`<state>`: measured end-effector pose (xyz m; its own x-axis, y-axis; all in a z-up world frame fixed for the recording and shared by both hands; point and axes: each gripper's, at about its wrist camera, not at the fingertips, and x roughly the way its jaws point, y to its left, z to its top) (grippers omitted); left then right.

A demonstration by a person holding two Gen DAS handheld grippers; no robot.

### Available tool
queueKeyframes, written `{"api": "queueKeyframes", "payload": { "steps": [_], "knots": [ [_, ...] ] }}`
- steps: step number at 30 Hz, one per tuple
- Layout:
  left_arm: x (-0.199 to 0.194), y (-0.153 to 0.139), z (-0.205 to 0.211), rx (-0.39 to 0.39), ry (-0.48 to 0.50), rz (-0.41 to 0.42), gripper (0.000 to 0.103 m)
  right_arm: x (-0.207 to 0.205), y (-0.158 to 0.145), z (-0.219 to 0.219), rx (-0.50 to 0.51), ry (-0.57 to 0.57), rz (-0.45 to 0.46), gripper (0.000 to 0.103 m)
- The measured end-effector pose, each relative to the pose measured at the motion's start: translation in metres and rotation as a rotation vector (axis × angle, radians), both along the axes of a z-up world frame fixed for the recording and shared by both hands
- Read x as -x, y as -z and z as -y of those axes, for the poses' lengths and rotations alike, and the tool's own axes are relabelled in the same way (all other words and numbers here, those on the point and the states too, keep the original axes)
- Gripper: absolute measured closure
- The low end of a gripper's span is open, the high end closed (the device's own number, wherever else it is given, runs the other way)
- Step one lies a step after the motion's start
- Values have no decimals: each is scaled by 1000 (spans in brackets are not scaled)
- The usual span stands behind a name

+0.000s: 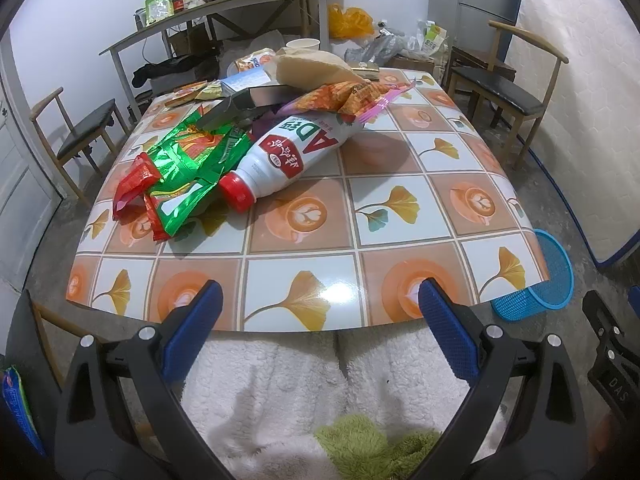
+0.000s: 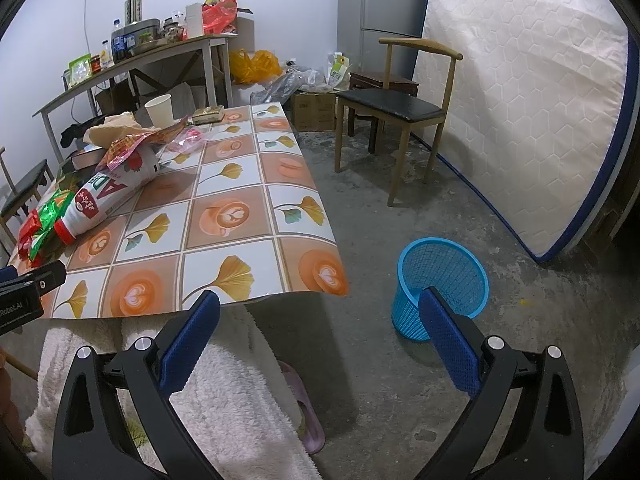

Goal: Collect trash

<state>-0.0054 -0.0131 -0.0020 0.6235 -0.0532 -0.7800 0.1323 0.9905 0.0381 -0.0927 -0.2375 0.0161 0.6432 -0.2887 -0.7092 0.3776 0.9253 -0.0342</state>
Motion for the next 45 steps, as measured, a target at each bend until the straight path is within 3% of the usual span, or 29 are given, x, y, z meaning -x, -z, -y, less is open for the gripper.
{"api": "queueKeyframes", "payload": {
  "steps": [45],
  "knots": [
    [0,-2,-5,3,-3,-3,9,-1,-2,-4,12,-6,-11,6]
  ]
}}
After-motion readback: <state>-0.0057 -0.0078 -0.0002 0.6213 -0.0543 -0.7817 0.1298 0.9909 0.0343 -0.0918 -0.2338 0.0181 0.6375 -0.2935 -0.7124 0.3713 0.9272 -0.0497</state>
